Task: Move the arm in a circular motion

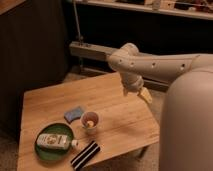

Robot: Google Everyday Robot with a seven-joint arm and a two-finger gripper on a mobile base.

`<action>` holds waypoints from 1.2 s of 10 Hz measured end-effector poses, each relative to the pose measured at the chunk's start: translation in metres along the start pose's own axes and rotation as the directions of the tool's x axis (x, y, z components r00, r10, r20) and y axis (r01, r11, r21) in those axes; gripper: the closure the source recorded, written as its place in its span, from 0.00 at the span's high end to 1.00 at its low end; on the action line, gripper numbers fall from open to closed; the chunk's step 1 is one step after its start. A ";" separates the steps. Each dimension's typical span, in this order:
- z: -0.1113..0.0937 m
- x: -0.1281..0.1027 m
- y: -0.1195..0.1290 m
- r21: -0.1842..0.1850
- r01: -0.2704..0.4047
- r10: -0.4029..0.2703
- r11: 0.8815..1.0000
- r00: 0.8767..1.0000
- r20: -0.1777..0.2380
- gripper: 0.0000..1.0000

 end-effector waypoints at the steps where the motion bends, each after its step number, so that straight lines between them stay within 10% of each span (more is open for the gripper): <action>1: 0.005 0.000 0.032 0.029 -0.015 0.013 0.999 0.999 0.043 0.80; 6: 0.007 -0.041 0.114 0.120 0.081 -0.095 0.989 0.989 0.117 0.80; 9: -0.017 -0.095 0.113 0.181 0.224 -0.247 0.958 0.962 0.113 0.80; 12: -0.064 -0.158 0.071 0.248 0.360 -0.394 0.899 0.914 0.101 0.80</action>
